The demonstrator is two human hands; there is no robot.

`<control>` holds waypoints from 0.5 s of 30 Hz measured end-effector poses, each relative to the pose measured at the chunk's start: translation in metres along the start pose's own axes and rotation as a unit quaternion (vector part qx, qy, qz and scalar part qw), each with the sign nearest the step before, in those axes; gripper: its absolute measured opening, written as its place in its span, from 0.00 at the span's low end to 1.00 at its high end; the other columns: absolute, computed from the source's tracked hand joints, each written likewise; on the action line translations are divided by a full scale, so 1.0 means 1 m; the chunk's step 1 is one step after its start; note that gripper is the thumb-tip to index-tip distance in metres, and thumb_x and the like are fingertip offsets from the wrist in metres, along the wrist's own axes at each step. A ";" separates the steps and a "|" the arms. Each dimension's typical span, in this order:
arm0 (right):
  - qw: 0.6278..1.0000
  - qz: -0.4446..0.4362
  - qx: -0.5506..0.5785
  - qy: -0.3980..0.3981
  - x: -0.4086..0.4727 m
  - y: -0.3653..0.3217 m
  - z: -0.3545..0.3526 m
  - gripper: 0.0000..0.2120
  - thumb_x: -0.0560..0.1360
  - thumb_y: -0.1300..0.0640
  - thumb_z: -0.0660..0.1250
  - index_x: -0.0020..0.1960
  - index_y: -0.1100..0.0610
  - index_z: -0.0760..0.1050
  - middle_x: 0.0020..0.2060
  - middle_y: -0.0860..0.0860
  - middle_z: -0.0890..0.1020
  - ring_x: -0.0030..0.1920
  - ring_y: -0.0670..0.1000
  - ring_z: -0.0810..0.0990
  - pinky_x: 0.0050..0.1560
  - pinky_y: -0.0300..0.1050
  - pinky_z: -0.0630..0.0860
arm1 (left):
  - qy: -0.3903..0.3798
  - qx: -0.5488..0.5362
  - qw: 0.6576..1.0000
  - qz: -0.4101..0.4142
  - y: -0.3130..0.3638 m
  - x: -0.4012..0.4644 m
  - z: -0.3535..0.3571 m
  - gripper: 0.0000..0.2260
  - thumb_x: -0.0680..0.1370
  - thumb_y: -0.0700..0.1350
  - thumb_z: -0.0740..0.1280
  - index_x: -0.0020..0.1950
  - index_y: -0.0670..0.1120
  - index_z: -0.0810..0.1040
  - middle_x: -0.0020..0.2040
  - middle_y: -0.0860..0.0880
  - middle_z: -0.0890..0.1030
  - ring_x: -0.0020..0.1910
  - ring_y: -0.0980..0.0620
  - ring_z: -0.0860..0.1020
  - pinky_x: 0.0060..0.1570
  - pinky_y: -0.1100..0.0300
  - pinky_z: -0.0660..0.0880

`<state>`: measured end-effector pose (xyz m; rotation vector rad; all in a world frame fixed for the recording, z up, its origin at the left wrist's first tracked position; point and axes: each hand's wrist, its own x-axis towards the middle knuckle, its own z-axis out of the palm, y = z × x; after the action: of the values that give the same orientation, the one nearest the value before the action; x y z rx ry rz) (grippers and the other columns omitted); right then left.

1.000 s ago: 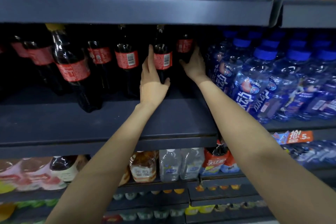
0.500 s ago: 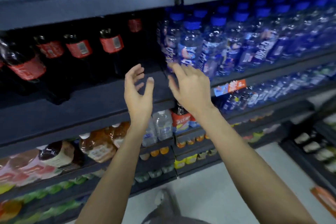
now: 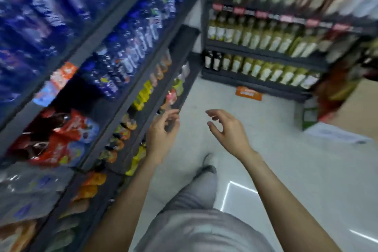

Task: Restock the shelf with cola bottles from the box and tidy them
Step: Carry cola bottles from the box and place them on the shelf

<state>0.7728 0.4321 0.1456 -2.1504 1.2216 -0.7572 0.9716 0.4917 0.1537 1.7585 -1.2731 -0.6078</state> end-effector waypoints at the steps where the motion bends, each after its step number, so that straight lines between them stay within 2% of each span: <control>1: 0.999 0.051 -0.004 0.005 -0.007 0.024 -0.009 0.13 0.76 0.57 0.66 0.61 0.55 0.75 0.53 0.51 0.81 0.51 0.51 0.80 0.49 0.50 0.77 | -0.058 0.008 0.998 -0.025 -0.005 0.012 0.027 0.12 0.73 0.48 0.65 0.55 0.50 0.78 0.47 0.55 0.81 0.47 0.57 0.80 0.52 0.55 0.77; 4: 0.980 0.196 -0.033 -0.012 -0.023 0.094 -0.038 0.17 0.77 0.55 0.65 0.65 0.55 0.72 0.58 0.51 0.79 0.57 0.52 0.78 0.53 0.46 0.74 | -0.203 0.048 0.974 -0.082 -0.023 0.046 0.110 0.17 0.69 0.51 0.66 0.56 0.50 0.78 0.47 0.53 0.82 0.53 0.51 0.81 0.58 0.50 0.76; 7: 0.947 0.315 -0.047 -0.040 -0.029 0.164 -0.071 0.20 0.77 0.54 0.64 0.68 0.55 0.70 0.61 0.52 0.78 0.59 0.53 0.77 0.56 0.45 0.71 | -0.306 0.091 0.939 -0.130 -0.027 0.073 0.190 0.12 0.73 0.46 0.69 0.57 0.48 0.79 0.49 0.49 0.82 0.54 0.48 0.80 0.59 0.51 0.75; 9: 0.921 0.381 -0.049 -0.057 -0.030 0.212 -0.097 0.21 0.77 0.54 0.64 0.69 0.55 0.68 0.62 0.53 0.78 0.60 0.54 0.76 0.56 0.45 0.71 | -0.348 0.120 0.917 -0.151 -0.023 0.091 0.240 0.11 0.75 0.42 0.68 0.58 0.46 0.79 0.52 0.48 0.82 0.55 0.48 0.80 0.58 0.55 0.75; 12: 0.887 0.450 -0.066 -0.081 -0.030 0.276 -0.148 0.22 0.78 0.54 0.64 0.70 0.56 0.66 0.63 0.54 0.77 0.61 0.56 0.75 0.57 0.45 0.70 | -0.399 0.147 0.888 -0.174 0.000 0.123 0.306 0.12 0.76 0.41 0.67 0.59 0.46 0.78 0.54 0.47 0.82 0.56 0.48 0.79 0.56 0.57 0.74; 15: 0.866 0.491 -0.065 -0.067 -0.027 0.327 -0.208 0.21 0.77 0.54 0.64 0.69 0.56 0.67 0.62 0.54 0.77 0.61 0.56 0.75 0.58 0.47 0.71 | -0.398 0.158 0.889 -0.165 0.040 0.153 0.367 0.10 0.77 0.42 0.66 0.58 0.47 0.78 0.52 0.49 0.81 0.55 0.48 0.79 0.54 0.58 0.74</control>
<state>0.4288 0.2750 0.0566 -1.3097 2.0317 -0.0686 0.7199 0.2144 0.0144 2.1029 -1.6867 -1.5047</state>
